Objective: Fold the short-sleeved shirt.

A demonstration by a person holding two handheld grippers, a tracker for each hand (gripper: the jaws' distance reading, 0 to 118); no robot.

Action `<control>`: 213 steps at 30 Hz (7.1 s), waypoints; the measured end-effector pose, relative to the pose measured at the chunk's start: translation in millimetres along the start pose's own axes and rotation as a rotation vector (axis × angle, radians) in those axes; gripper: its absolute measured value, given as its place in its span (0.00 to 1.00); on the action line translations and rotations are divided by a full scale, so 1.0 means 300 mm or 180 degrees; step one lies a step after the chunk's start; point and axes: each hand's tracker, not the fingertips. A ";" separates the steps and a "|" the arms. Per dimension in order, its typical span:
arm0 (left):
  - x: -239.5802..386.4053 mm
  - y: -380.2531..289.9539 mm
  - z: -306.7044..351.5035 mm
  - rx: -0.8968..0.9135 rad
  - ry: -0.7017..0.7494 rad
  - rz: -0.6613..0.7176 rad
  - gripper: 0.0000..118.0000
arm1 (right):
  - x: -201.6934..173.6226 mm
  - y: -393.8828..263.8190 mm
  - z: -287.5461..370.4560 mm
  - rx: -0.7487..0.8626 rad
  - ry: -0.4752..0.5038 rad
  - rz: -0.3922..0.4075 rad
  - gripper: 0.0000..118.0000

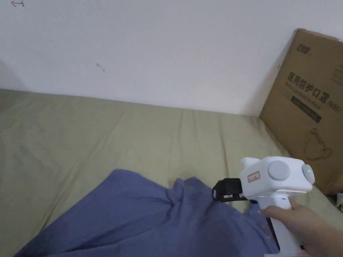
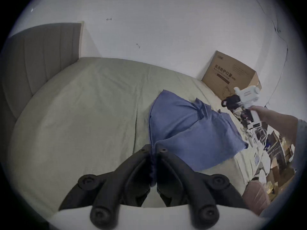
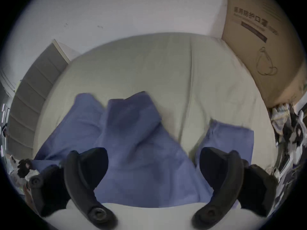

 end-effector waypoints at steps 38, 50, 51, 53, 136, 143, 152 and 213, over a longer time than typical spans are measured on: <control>0.096 0.426 0.207 0.0379 0.0005 -0.0024 0.03 | 0.085 -0.149 0.936 0.1386 0.0096 -0.0120 0.04; 0.282 0.919 0.284 0.0663 0.0066 -0.0391 0.03 | 0.083 -0.010 1.379 0.1981 -0.0262 -0.0252 0.04; 0.297 0.951 0.293 0.0691 0.0080 -0.0444 0.03 | 0.081 0.009 1.401 0.2029 -0.0284 -0.0265 0.04; 0.320 1.005 0.303 0.0733 0.0105 -0.0498 0.03 | 0.072 0.053 1.437 0.2097 -0.0320 -0.0274 0.04; 0.007 -0.174 0.009 -0.1596 0.0256 -0.0359 0.03 | 0.253 -1.082 0.368 -0.0517 -0.0443 -0.0428 0.04; 0.027 -0.194 0.043 -0.1312 0.0375 -0.0358 0.52 | 0.238 -1.104 0.398 -0.0395 -0.0824 -0.0277 0.69; 0.172 -0.069 0.260 -0.0338 0.0191 -0.0096 0.99 | 0.092 -1.067 0.689 0.0595 -0.0246 -0.0385 0.85; 0.050 -0.193 0.104 -0.1506 0.0370 0.0410 0.04 | 0.263 -1.186 0.460 -0.0192 -0.0120 -0.0540 0.06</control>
